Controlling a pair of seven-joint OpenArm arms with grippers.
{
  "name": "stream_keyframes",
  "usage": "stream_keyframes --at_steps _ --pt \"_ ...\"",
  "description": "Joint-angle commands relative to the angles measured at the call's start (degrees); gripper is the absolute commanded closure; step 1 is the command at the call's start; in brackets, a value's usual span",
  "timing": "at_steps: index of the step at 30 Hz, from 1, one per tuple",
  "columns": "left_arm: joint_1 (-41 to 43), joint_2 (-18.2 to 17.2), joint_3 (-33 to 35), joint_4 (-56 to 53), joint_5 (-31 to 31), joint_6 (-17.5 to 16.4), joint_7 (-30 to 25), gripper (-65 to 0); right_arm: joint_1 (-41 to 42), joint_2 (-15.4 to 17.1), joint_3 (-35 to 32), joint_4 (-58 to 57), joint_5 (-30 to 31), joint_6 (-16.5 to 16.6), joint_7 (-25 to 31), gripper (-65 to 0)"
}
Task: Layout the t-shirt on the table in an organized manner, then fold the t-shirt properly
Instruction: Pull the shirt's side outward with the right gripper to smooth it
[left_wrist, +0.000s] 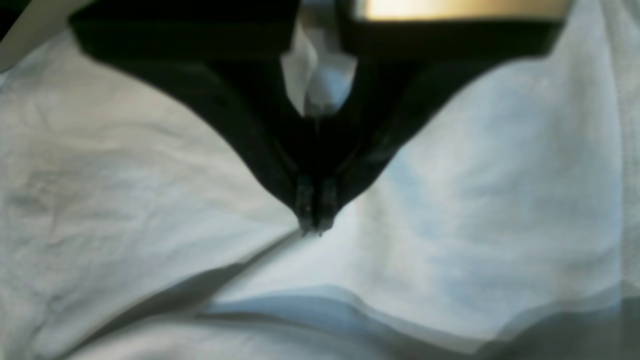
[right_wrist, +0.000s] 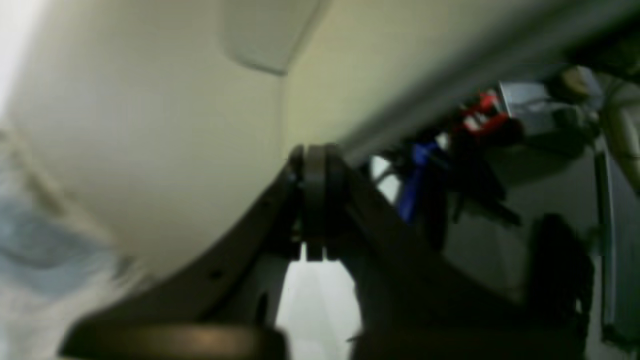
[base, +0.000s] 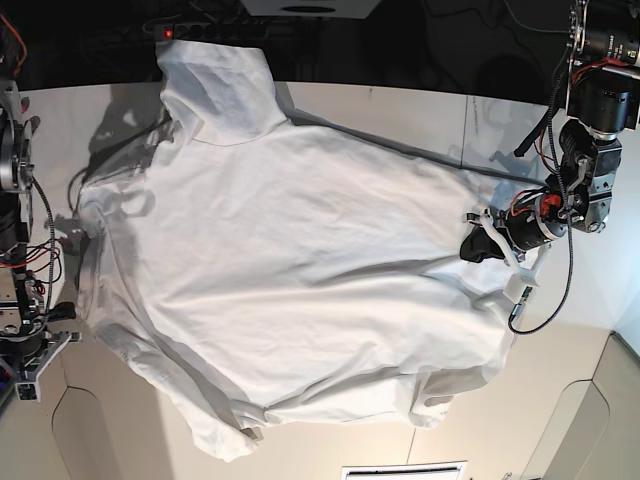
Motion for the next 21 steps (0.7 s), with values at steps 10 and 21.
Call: stream_keyframes --at_steps 10,21 --pt "1.0 1.4 0.5 -0.7 5.2 2.6 5.9 0.0 -1.8 -5.2 2.3 5.8 13.7 29.7 1.2 0.0" --pt "1.0 1.4 0.5 -0.7 5.3 2.6 6.3 0.0 -4.0 -12.4 2.2 4.4 -0.8 8.4 2.3 0.0"
